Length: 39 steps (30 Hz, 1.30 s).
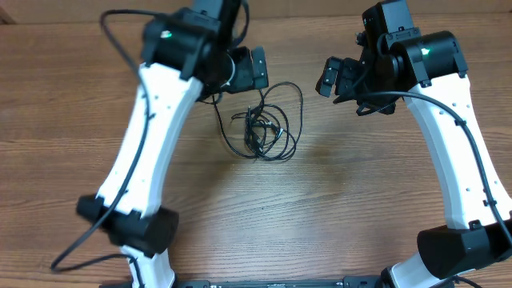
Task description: Untangle cables
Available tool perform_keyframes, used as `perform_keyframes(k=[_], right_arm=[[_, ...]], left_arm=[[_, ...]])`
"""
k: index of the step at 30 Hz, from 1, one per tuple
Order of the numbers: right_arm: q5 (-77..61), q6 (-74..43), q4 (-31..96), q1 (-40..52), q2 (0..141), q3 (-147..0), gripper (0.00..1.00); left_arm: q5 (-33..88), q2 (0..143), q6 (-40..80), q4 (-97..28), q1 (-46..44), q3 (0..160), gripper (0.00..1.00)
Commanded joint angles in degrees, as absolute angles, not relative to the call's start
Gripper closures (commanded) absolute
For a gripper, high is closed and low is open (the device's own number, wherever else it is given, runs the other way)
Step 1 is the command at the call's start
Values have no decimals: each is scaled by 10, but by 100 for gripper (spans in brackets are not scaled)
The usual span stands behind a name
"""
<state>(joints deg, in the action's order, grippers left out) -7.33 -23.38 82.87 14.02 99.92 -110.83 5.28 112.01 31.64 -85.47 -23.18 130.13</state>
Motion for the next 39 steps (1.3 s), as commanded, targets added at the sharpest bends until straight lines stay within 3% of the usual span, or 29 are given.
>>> perform_keyframes(k=[1,8,12,13,17,21,27,28,30,39], right_arm=[[-84,-236,827,142,1007,-1105,0],[-92,-236,837,142,1010,-1105,0],[-91,-236,839,142,1010,-1105,0],[-91,-236,839,142,1010,-1105,0],[-91,-236,839,142,1010,-1105,0],[-91,-236,839,142,1010,-1105,0],[-91,-236,839,142,1011,-1105,0],[-91,-236,839,142,1011,-1105,0],[-91,-236,840,142,1011,-1105,0],[-93,-236,843,142,1011,-1105,0]], left_arm=[[21,1169,320,-806,-234,1230,0],[10,1254,319,-649,-234,1140,5],[17,1309,322,-641,-234,1140,23],[20,1329,324,-640,-234,1140,32],[25,1356,323,-640,-234,1140,46],[28,1357,324,-634,-234,1140,75],[40,1358,324,-626,-241,1135,73],[40,1358,324,-623,-242,1132,76],[41,1358,322,-623,-245,1130,96],[78,1317,322,-735,-235,1255,96]])
